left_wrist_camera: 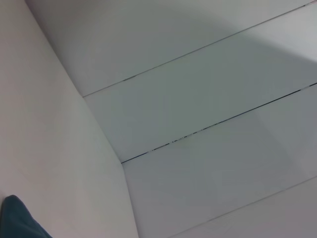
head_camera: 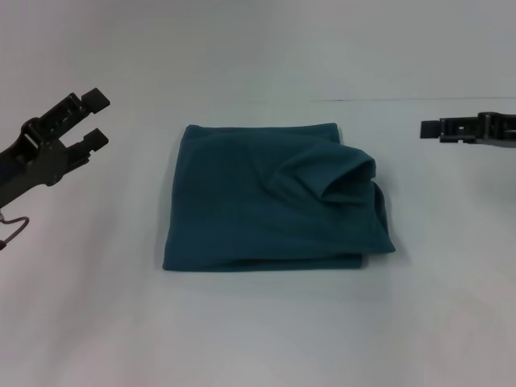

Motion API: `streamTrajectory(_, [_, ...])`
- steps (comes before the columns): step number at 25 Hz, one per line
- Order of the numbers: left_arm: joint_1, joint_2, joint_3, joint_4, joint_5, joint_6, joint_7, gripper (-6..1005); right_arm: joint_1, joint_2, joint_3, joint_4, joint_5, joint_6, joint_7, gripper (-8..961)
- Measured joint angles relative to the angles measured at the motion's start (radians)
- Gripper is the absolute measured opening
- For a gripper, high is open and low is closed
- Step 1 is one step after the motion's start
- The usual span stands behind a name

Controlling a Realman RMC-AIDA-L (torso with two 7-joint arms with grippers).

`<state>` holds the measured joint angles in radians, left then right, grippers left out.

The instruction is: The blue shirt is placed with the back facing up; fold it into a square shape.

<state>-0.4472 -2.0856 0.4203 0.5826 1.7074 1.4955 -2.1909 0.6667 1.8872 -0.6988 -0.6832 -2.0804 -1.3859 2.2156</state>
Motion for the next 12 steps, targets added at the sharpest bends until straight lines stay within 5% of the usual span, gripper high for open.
streamTrajectory(5, [-0.002, 0.001, -0.006, 0.002, -0.002, -0.005, 0.002, 935, -0.004, 0.018, -0.001, -0.019, 0.0, -0.018, -0.174, 641])
streamTrajectory(12, [-0.011, 0.008, -0.01, -0.001, -0.006, -0.051, -0.004, 935, -0.046, 0.075, -0.001, -0.093, -0.008, -0.008, -0.375, 640])
